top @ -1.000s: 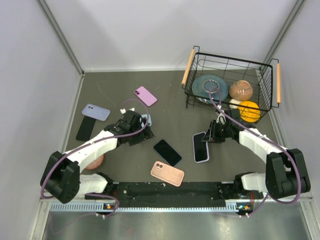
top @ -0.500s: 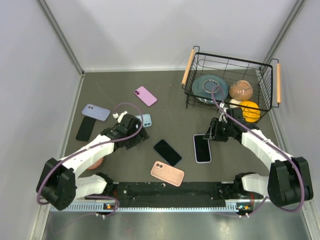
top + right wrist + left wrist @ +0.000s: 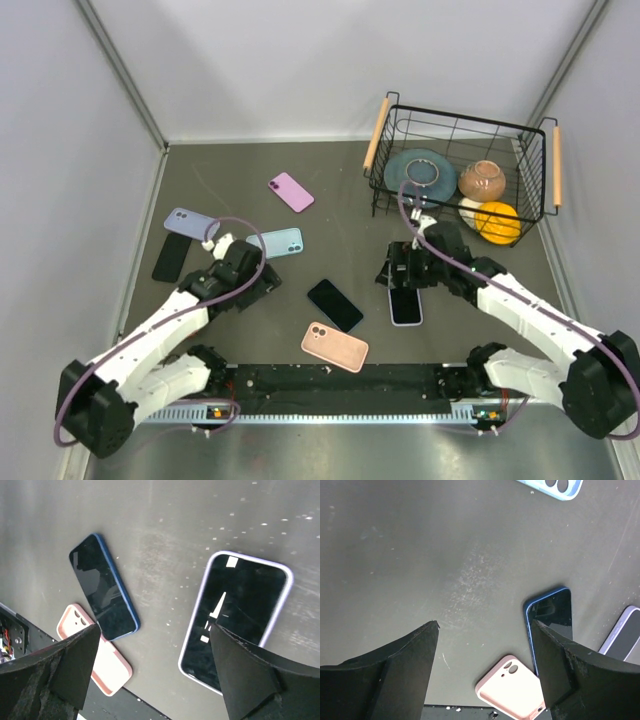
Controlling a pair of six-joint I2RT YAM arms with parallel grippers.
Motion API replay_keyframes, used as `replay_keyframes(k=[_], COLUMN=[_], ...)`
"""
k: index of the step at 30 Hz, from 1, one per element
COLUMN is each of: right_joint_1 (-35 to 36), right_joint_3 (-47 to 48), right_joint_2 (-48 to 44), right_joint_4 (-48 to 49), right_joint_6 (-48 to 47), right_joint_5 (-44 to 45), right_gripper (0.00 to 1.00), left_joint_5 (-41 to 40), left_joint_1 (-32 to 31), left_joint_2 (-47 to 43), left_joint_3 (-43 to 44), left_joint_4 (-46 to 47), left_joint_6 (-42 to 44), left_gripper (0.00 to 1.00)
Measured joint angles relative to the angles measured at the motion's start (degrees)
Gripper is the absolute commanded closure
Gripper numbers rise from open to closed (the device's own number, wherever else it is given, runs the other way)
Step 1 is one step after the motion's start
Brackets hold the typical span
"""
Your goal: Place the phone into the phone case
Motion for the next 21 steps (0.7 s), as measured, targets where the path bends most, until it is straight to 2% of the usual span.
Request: replay_keyframes(k=[3, 9, 16, 21], right_joint_1=[5.2, 14.8, 22.4, 25.2], right_joint_3=[0.4, 6.6, 15.0, 19.1], right_joint_2=[1.1, 10.7, 22.6, 28.6], right_joint_4=[2.2, 5.1, 6.3, 4.4], right_joint_6=[1.3, 1.5, 0.5, -0.3], right_joint_5=[3.0, 8.6, 13.4, 17.0], right_gripper=[0.01, 0.01, 0.02, 0.06], left_joint_5=[-1.9, -5.6, -7.4, -7.8], left_joint_1=[0.0, 0.0, 0.0, 0.0], left_joint_2=[-4.6, -14.6, -16.2, -16.1], left_joint_3=[-0.5, -4.5, -6.0, -6.4], left_joint_4=[-2.5, -4.1, -5.4, -5.6], left_joint_6=[-0.7, -2.0, -3.5, -3.6], left_gripper=[0.22, 0.23, 0.24, 0.24])
